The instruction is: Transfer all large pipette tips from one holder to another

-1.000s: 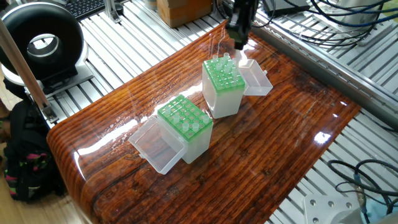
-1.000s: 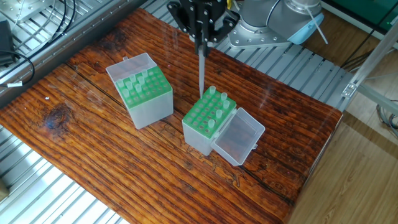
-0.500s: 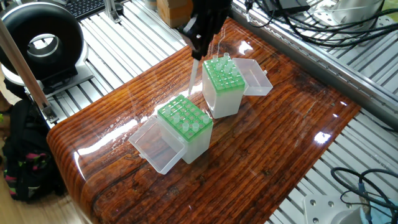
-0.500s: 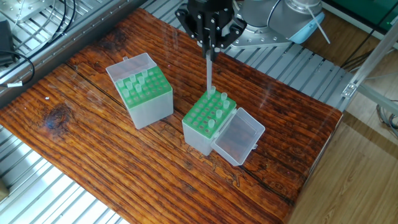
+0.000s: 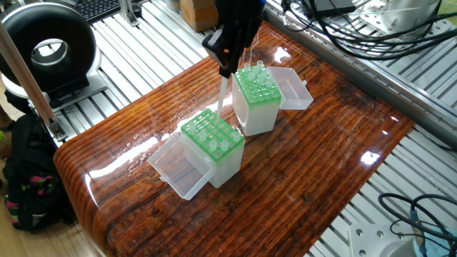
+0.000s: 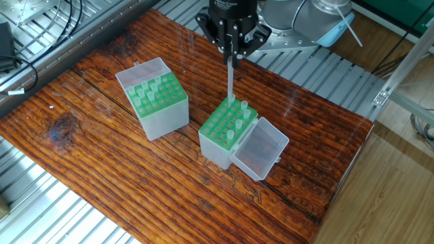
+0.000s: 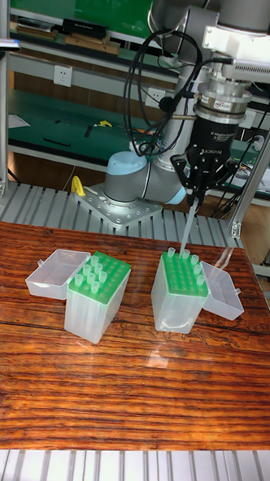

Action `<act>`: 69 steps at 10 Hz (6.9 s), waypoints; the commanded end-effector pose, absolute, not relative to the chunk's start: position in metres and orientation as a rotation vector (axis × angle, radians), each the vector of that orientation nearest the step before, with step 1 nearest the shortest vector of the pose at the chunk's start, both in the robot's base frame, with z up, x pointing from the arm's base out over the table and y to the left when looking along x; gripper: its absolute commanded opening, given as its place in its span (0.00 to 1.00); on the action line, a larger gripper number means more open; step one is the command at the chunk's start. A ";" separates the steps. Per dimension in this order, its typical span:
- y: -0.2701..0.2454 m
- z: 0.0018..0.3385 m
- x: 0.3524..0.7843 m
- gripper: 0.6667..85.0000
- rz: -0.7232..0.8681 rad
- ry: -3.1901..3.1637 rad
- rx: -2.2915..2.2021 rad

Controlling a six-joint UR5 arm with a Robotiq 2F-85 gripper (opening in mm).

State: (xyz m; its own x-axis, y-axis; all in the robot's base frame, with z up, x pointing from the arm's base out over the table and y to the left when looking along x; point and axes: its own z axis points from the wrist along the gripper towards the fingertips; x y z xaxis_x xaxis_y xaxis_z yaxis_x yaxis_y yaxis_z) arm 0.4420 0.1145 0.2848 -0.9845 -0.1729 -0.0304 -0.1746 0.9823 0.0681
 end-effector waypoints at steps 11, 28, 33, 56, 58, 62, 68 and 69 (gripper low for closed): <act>0.134 0.278 0.444 0.17 0.164 3.091 -0.222; 0.138 0.268 0.443 0.17 0.156 3.099 -0.195; 0.138 0.266 0.440 0.17 0.148 3.111 -0.194; 0.101 0.256 0.458 0.36 0.080 3.104 -0.338; 0.063 0.245 0.485 0.35 0.032 3.045 -0.469; -0.017 0.227 0.524 0.33 -0.123 2.978 -0.631; -0.058 0.199 0.512 0.32 -0.152 2.936 -0.729; -0.061 0.190 0.515 0.32 -0.155 2.913 -0.741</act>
